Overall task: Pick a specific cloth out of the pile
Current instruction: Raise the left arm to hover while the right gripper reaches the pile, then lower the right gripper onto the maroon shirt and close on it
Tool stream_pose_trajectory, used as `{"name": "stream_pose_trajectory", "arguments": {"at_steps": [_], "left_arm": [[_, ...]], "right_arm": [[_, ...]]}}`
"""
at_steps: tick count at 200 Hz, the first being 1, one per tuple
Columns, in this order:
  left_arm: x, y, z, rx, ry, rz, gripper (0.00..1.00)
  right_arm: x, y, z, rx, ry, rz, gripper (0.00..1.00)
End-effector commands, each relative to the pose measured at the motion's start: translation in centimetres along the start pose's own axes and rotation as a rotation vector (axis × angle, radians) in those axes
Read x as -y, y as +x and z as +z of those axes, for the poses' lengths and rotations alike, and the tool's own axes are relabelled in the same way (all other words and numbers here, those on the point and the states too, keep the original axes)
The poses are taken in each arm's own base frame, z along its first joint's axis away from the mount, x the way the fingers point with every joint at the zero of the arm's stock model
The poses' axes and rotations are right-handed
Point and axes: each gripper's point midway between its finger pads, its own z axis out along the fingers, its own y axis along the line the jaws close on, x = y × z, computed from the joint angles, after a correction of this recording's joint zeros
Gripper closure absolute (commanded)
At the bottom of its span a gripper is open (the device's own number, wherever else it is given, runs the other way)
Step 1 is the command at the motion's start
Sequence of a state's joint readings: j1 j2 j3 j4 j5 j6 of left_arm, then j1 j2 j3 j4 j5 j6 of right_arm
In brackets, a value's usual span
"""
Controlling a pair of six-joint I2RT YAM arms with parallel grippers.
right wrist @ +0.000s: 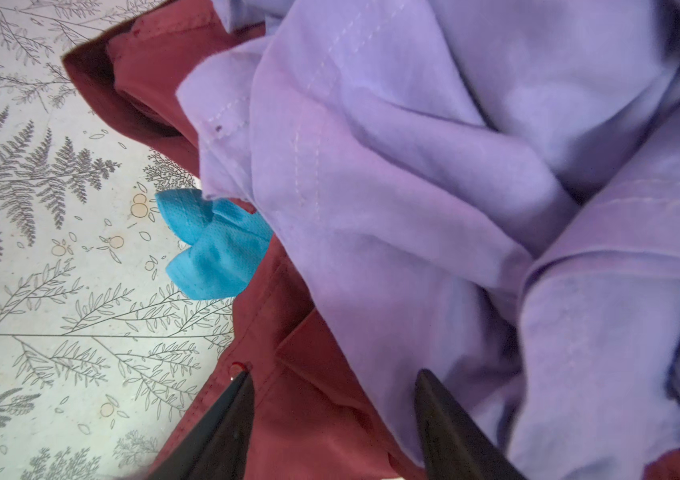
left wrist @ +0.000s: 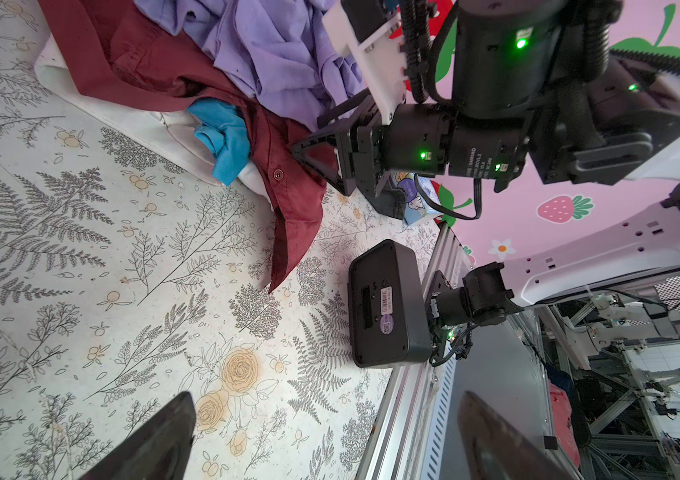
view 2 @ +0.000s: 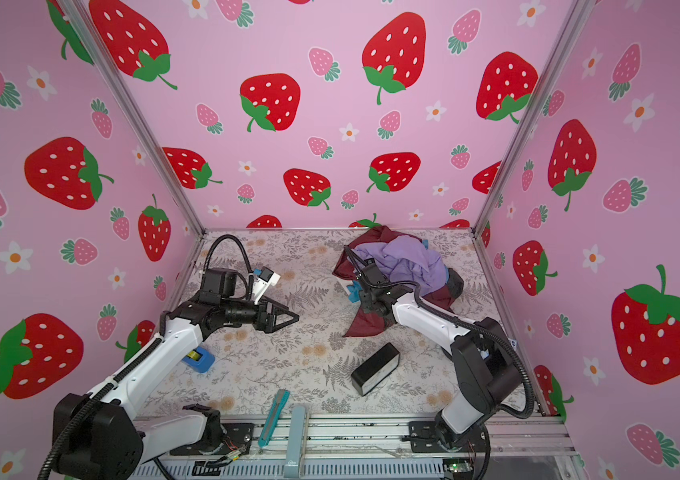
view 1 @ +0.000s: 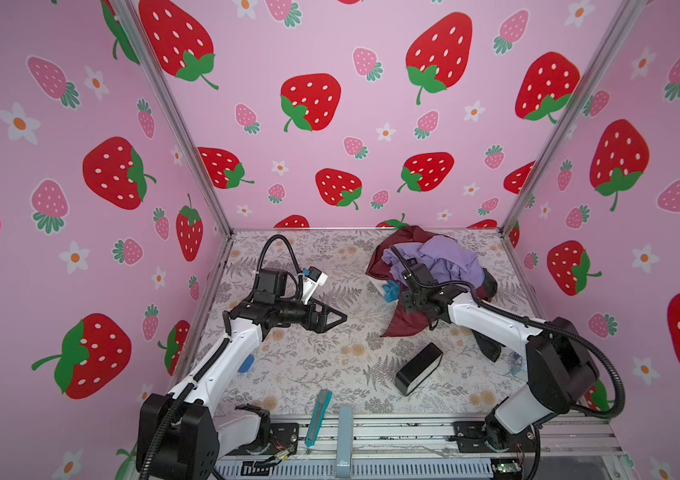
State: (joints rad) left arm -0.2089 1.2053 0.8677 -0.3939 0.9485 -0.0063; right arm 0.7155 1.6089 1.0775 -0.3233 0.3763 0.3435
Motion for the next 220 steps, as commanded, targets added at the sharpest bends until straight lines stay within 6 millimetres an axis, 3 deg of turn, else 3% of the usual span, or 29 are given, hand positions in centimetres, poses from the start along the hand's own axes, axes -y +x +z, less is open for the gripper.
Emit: {"name": "stream_pose_trajectory", "arguments": {"at_steps": [1, 73, 135, 220], "left_arm": [[0.9, -1.2, -0.4, 0.014, 0.007, 0.043, 0.01], [1.6, -1.4, -0.6, 0.025, 0.013, 0.064, 0.01], [1.7, -1.4, -0.6, 0.026, 0.015, 0.068, 0.01], [2.1, -1.3, -0.6, 0.025, 0.021, 0.078, 0.01]], "right_arm": [[-0.2, 0.1, 0.3, -0.013, 0.01, -0.001, 0.39], [-0.5, 0.0, 0.2, -0.01, 0.028, -0.008, 0.51], [-0.9, -1.1, -1.2, 0.021, 0.077, -0.038, 0.52], [-0.6, 0.1, 0.0, -0.015, 0.12, -0.066, 0.51]]}}
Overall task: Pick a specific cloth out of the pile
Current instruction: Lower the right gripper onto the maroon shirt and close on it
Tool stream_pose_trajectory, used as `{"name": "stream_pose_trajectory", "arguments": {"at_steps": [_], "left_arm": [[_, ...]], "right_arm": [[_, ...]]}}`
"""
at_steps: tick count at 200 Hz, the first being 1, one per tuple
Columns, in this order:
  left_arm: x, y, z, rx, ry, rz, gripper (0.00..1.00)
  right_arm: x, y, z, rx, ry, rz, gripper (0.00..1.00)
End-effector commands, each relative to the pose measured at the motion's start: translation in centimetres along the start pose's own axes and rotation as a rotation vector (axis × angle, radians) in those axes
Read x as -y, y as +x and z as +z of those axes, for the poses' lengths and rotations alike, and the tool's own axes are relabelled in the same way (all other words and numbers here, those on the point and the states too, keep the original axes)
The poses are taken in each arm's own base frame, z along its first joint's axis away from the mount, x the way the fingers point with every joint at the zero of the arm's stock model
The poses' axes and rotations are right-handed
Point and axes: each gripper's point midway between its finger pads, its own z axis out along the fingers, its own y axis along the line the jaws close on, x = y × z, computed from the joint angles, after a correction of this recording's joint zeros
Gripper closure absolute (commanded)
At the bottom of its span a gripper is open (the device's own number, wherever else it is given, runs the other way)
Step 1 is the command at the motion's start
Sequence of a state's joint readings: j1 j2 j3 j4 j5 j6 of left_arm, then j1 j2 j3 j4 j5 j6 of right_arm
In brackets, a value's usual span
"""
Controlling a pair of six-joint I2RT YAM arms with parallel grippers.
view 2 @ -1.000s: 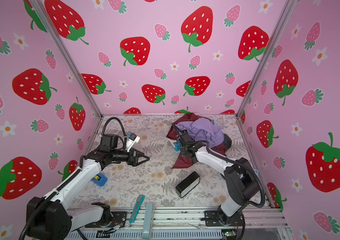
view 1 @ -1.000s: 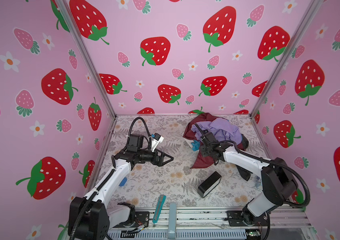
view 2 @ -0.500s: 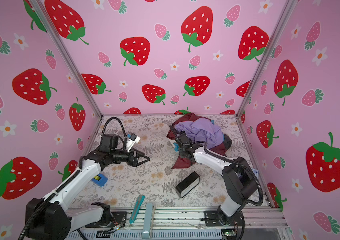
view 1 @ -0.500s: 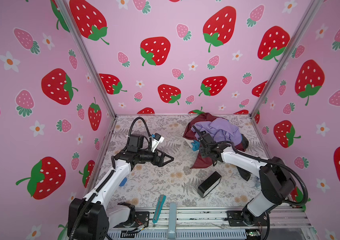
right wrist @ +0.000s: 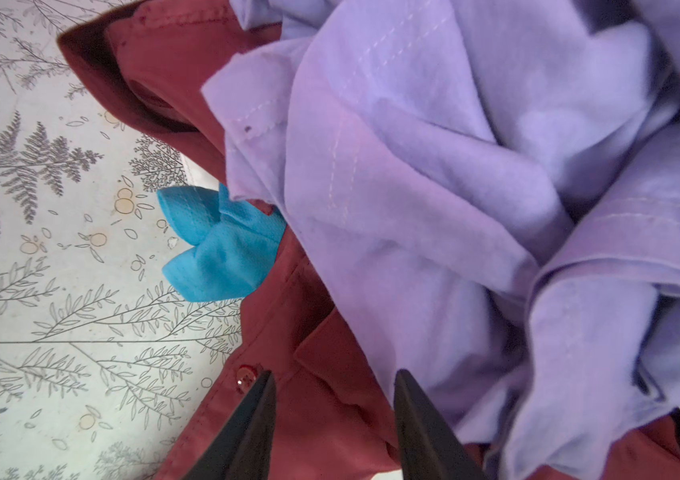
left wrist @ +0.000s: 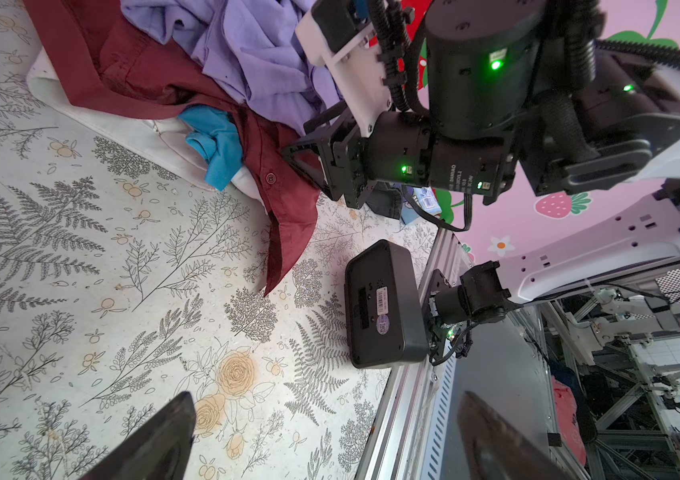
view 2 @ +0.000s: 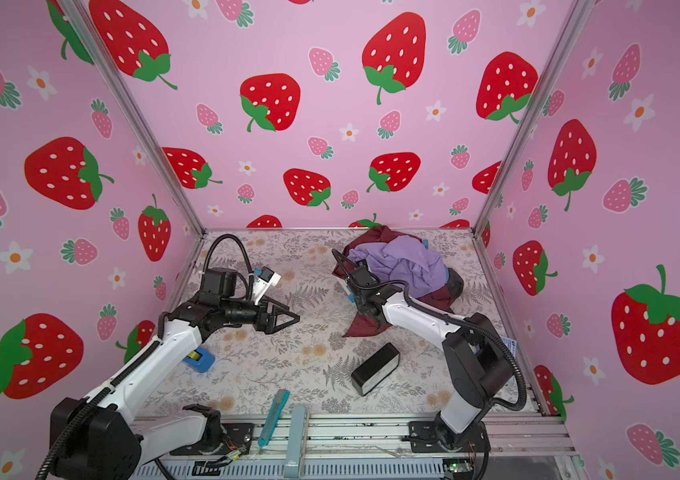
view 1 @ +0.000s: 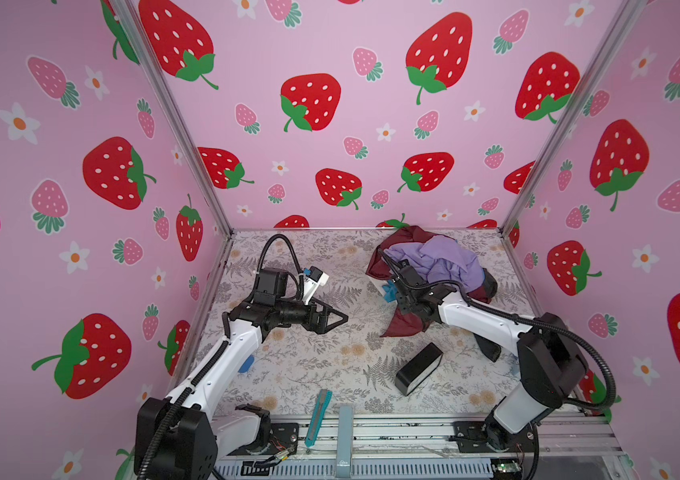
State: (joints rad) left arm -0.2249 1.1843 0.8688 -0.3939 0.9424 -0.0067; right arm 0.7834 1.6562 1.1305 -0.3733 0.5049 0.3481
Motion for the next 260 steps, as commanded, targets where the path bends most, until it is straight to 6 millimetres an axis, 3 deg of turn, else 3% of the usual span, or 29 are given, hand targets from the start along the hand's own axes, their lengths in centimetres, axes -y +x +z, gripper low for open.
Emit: {"name": "stream_pose_trajectory", "arguments": {"at_steps": [1, 99, 136, 151, 164, 212, 260], "left_arm": [[1.3, -1.3, -0.6, 0.023, 0.016, 0.054, 0.01], [1.2, -1.2, -0.4, 0.016, 0.02, 0.051, 0.01], [1.2, -1.2, -0.4, 0.017, 0.02, 0.056, 0.01], [1.2, -1.2, -0.4, 0.018, 0.02, 0.058, 0.01], [1.2, -1.3, -0.4, 0.017, 0.02, 0.057, 0.01], [1.2, -1.3, -0.4, 0.016, 0.021, 0.057, 0.01], [1.5, -1.4, -0.5, 0.023, 0.023, 0.066, 0.01]], "right_arm": [[0.2, 0.4, 0.3, -0.021, 0.028, -0.002, 0.51], [-0.1, 1.0, 2.7, -0.039, 0.077, -0.06, 0.52], [-0.1, 0.9, 3.0, -0.034, 0.086, -0.059, 0.73], [0.3, 0.8, 2.9, -0.03, 0.103, -0.055, 0.9], [0.6, 0.6, 2.7, -0.024, 0.107, -0.049, 1.0], [1.9, -1.4, 0.1, 0.037, 0.118, -0.015, 1.0], [3.1, -3.9, -3.9, 0.135, 0.091, 0.027, 1.0]]}}
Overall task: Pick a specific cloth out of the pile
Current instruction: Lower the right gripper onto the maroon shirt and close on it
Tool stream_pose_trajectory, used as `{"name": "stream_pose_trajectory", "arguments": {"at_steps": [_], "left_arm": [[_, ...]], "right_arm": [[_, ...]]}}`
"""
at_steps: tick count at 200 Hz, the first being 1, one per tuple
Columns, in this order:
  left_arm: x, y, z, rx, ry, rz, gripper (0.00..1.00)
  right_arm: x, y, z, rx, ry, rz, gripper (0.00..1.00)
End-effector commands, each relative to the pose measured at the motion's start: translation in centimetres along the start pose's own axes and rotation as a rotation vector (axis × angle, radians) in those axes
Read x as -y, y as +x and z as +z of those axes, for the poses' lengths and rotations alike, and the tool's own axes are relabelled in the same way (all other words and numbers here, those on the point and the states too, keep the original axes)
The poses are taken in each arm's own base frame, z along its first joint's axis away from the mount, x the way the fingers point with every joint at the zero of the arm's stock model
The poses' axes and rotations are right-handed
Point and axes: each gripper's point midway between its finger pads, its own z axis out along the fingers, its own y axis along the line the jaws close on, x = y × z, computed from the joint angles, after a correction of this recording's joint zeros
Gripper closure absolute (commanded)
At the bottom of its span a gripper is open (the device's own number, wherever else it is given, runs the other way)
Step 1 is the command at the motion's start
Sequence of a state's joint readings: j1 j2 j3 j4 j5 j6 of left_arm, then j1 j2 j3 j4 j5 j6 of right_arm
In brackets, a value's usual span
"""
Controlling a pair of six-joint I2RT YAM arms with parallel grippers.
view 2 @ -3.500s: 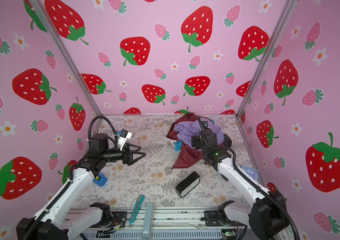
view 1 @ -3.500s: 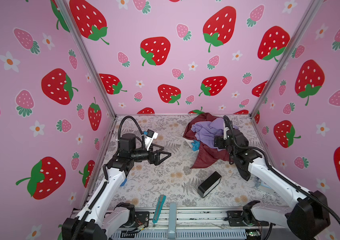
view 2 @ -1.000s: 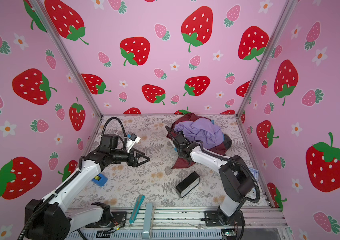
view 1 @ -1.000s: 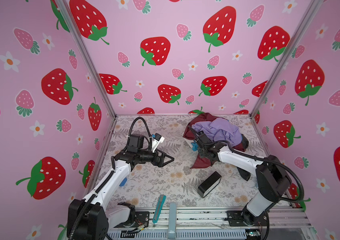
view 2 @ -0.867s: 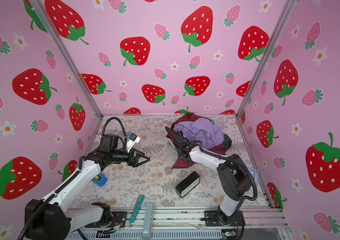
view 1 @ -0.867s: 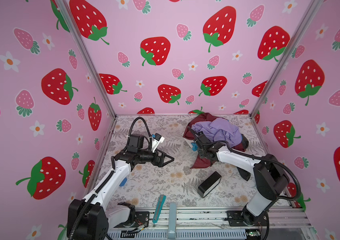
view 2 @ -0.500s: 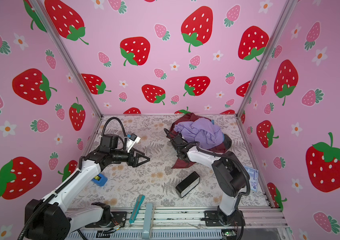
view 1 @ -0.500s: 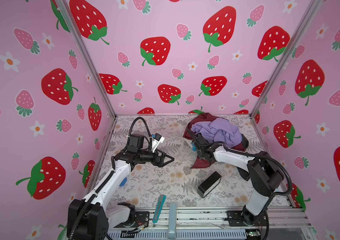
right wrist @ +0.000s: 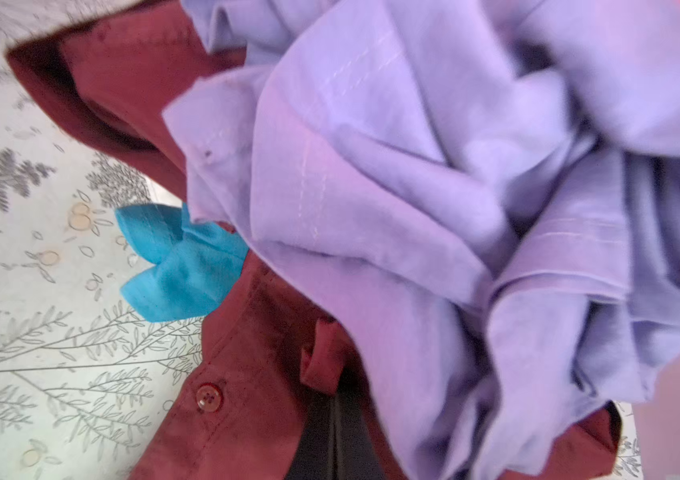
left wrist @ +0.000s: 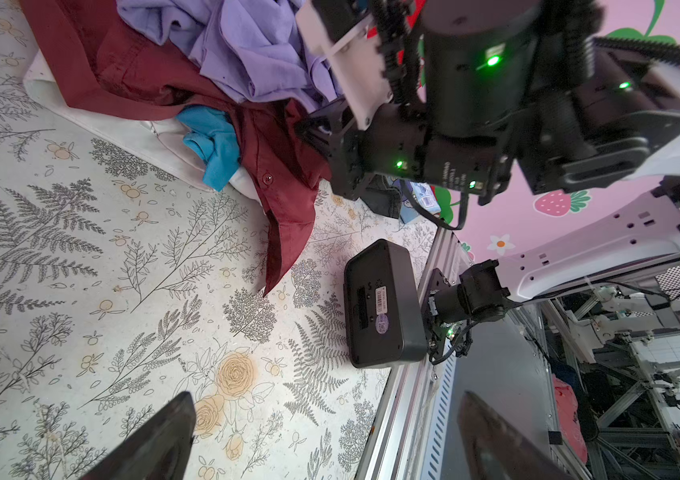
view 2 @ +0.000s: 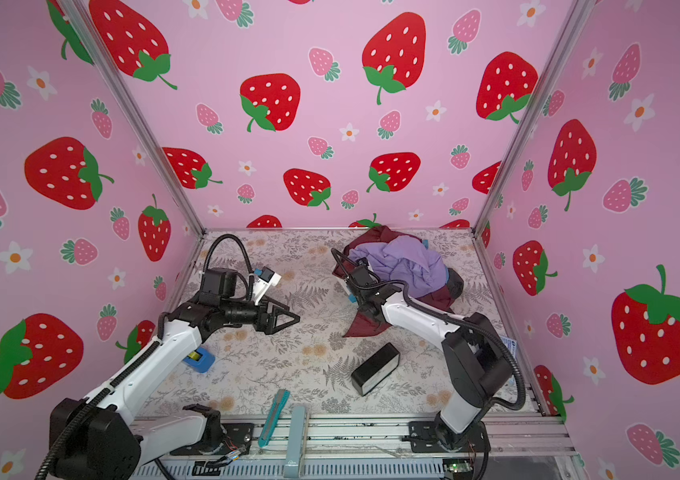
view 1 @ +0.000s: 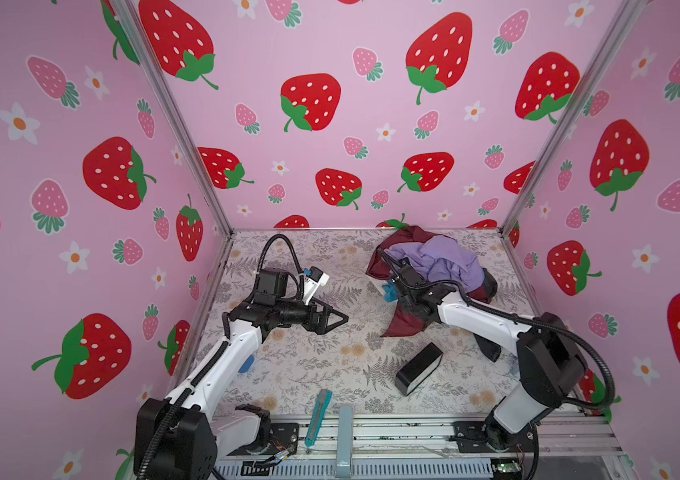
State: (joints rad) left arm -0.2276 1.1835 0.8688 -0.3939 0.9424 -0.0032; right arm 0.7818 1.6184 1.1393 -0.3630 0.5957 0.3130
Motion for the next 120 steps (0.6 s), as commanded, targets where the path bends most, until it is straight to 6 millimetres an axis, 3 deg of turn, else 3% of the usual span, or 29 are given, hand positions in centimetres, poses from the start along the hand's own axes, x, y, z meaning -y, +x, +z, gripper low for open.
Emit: {"name": "stream_pose_trajectory", "arguments": {"at_steps": [1, 120], "left_arm": [[1.4, -1.4, -0.6, 0.024, 0.021, 0.061, 0.01], [2.4, -1.4, -0.8, 0.033, 0.031, 0.093, 0.01]], "right_arm": [[1.4, -2.4, -2.5, 0.069, 0.012, 0.034, 1.0], [7.5, -10.2, -12.6, 0.357, 0.038, 0.115, 1.0]]}}
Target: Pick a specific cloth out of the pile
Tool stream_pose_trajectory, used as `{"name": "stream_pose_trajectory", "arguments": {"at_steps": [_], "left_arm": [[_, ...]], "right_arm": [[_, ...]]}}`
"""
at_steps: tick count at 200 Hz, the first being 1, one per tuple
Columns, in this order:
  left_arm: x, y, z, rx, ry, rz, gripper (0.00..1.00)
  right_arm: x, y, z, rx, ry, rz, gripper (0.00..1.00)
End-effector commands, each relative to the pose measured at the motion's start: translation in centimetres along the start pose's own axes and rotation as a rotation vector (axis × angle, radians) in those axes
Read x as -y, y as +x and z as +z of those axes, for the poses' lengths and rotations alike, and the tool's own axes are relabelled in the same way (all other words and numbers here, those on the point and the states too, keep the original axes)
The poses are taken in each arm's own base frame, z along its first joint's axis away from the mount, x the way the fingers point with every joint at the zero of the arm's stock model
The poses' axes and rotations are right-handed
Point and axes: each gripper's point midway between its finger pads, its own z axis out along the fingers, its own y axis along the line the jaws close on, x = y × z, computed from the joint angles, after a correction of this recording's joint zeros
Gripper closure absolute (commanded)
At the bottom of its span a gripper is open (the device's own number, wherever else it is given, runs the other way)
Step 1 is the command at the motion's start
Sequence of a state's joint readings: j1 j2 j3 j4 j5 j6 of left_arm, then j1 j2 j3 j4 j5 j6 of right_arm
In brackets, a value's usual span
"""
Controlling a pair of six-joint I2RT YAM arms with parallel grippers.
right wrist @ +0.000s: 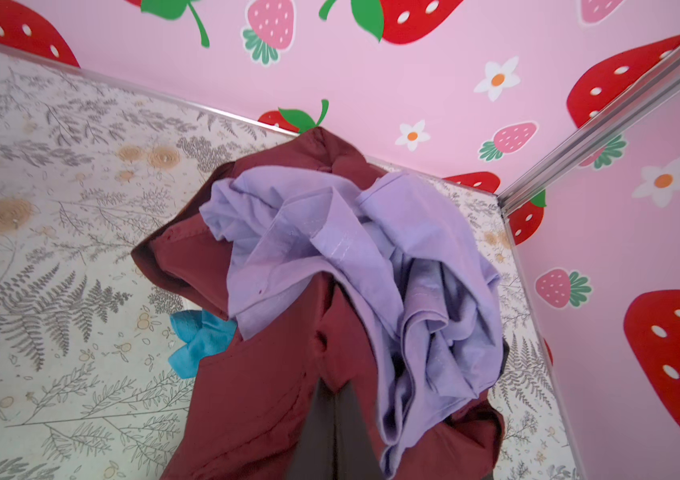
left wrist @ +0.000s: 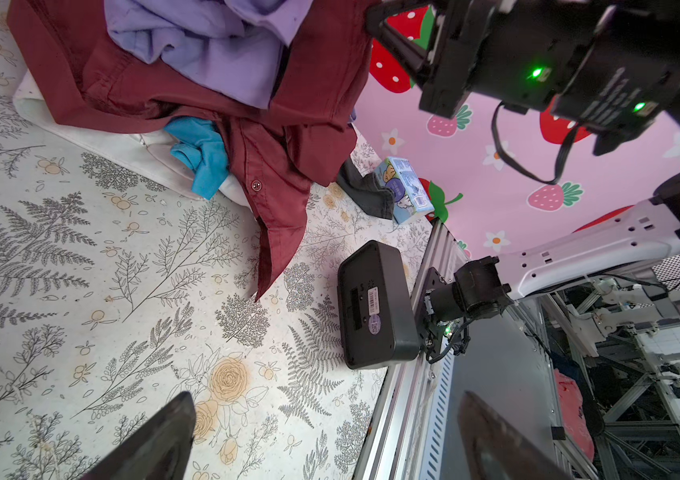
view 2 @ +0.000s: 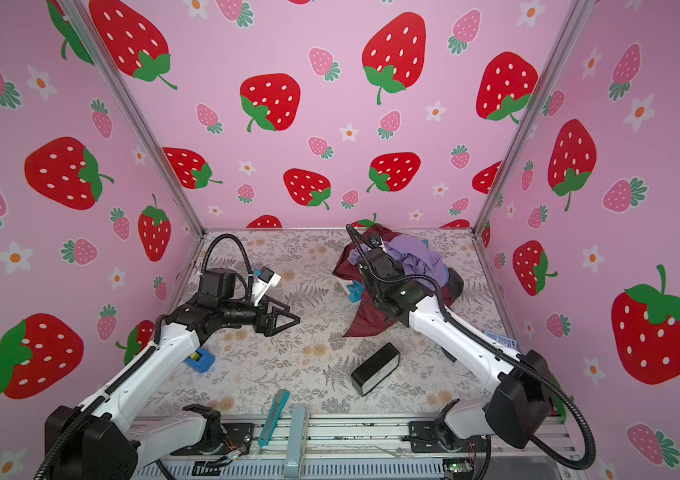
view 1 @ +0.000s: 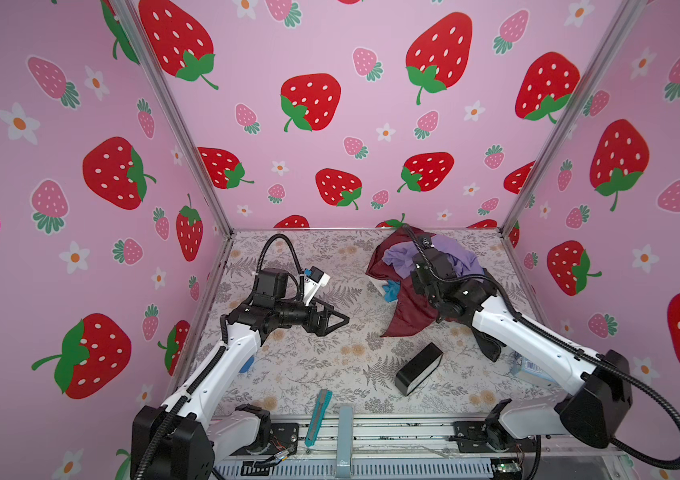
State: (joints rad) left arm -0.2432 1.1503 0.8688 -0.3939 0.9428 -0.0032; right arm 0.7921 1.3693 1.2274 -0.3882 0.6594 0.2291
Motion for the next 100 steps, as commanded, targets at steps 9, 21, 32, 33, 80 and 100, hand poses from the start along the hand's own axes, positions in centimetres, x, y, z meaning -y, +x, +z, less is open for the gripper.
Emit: {"name": "stream_pose_trajectory", "arguments": {"at_steps": [9, 21, 32, 33, 80, 100], "left_arm": [[1.3, -1.2, -0.5, 0.022, 0.02, 0.061, 0.01], [1.3, -1.2, -0.5, 0.021, 0.021, 0.058, 0.01], [1.3, -1.2, -0.5, 0.023, 0.021, 0.059, 0.01], [1.3, -1.2, -0.5, 0.023, 0.021, 0.059, 0.01], [1.5, -1.2, -0.5, 0.023, 0.023, 0.066, 0.01], [1.5, -1.3, -0.5, 0.025, 0.022, 0.067, 0.01]], "right_arm": [[2.1, -4.3, -3.1, 0.117, 0.019, 0.024, 1.0], [2.6, -5.4, -3.8, 0.147, 0.023, 0.031, 1.0], [3.1, -6.4, -4.5, 0.172, 0.022, 0.037, 1.0], [3.1, -6.5, -4.6, 0.175, 0.022, 0.038, 1.0], [4.3, -11.1, -7.3, 0.279, -0.003, 0.055, 1.0], [4.9, -13.2, -8.7, 0.329, -0.014, 0.074, 1.0]]}}
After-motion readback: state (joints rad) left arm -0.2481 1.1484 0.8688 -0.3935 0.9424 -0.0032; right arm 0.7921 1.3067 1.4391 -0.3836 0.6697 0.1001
